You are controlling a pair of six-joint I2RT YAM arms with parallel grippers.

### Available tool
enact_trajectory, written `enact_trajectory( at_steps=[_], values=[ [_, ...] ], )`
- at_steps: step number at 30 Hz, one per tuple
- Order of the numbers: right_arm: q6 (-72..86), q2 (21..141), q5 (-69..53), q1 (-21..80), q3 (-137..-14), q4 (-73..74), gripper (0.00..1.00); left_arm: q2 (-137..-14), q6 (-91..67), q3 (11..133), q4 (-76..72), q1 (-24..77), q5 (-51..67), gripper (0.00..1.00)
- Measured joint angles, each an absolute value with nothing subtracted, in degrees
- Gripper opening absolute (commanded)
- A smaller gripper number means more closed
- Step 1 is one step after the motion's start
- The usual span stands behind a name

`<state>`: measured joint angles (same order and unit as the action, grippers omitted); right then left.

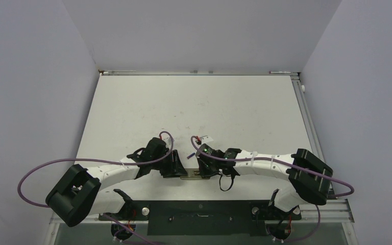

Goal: Load the batteries into the remote control

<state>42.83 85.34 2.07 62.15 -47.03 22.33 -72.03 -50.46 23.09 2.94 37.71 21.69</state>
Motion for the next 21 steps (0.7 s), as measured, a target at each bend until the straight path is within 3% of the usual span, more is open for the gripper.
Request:
enact_trajectory(
  at_steps=[21],
  values=[
    [41.2, 86.1, 2.6, 64.2, -48.7, 25.0, 0.16, -72.2, -50.7, 23.1, 2.7, 37.8, 21.7, 0.42]
  ],
)
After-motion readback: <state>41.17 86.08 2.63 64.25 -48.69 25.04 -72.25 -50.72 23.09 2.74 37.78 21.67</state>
